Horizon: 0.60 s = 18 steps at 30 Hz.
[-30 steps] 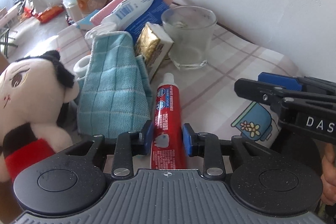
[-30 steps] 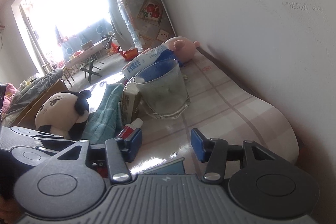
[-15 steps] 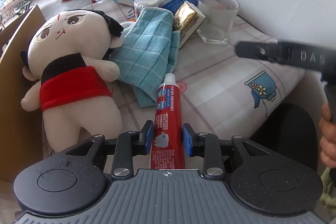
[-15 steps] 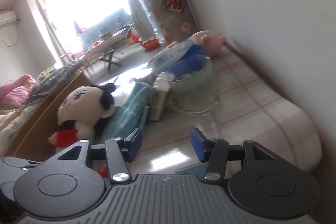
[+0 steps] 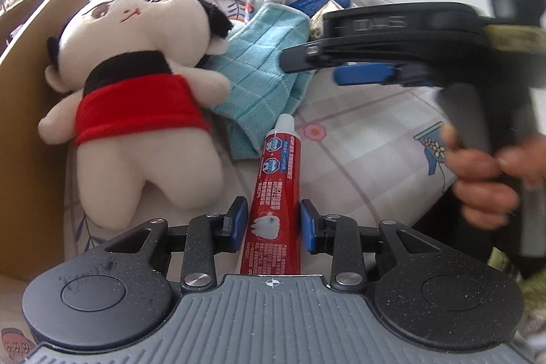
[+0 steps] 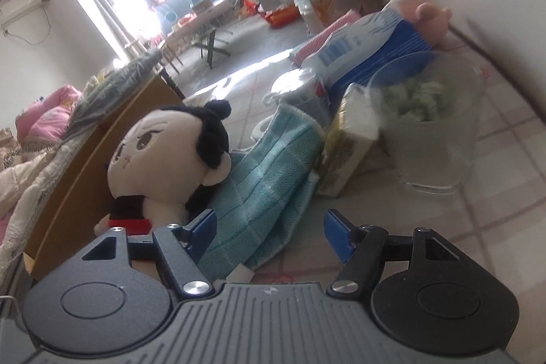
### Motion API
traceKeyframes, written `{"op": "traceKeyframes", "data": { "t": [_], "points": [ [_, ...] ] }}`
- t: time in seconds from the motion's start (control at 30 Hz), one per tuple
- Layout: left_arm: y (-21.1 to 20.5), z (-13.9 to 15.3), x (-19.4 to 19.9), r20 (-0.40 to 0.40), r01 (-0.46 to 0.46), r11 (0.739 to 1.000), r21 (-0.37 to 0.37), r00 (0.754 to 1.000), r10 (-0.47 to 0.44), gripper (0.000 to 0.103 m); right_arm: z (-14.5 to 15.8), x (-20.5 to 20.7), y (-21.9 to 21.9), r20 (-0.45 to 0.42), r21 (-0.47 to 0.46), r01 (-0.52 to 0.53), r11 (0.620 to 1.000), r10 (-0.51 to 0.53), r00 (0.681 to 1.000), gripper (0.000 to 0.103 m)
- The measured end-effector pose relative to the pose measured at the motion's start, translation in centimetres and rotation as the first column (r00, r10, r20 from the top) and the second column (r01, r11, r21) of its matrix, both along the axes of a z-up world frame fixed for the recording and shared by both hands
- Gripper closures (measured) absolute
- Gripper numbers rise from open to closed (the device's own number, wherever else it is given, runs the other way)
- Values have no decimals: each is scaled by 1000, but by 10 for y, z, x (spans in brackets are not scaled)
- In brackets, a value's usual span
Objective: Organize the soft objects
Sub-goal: 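Grasp the light-blue towel with the right gripper while the left gripper holds the toothpaste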
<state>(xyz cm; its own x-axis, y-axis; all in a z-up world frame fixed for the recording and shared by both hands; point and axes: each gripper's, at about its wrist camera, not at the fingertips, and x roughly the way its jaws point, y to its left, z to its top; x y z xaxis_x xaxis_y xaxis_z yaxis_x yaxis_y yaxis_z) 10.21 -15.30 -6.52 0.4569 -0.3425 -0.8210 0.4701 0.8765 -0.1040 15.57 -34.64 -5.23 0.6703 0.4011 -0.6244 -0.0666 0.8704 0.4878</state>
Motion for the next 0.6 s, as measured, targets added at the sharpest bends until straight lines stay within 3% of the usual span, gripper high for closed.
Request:
{"op": "traceKeyframes", "data": {
  "t": [0.13, 0.23, 0.27, 0.3, 0.4, 0.6],
  "points": [
    [7, -1, 1, -11, -7, 1000, -28, 1000, 7, 71, -9, 18, 16, -39, -10, -24, 1000, 23, 999, 32],
    [10, -3, 5, -18, -12, 999, -46, 1000, 11, 71, -14, 22, 23, -40, -24, -23, 999, 22, 999, 45],
    [11, -3, 6, -19, -12, 999, -50, 1000, 11, 71, -15, 21, 25, -37, -34, -23, 999, 22, 999, 54],
    [11, -3, 6, -19, -11, 999, -52, 1000, 10, 71, -15, 20, 26, -36, -41, -16, 999, 15, 999, 69],
    [14, -3, 5, -15, -4, 999, -52, 1000, 3, 71, -18, 15, 20, -39, -42, 8, 999, -10, 999, 85],
    [17, -2, 3, -12, 8, 999, -43, 1000, -9, 70, -5, -18, -3, -4, -95, 70, 993, -71, 997, 90]
  ]
}}
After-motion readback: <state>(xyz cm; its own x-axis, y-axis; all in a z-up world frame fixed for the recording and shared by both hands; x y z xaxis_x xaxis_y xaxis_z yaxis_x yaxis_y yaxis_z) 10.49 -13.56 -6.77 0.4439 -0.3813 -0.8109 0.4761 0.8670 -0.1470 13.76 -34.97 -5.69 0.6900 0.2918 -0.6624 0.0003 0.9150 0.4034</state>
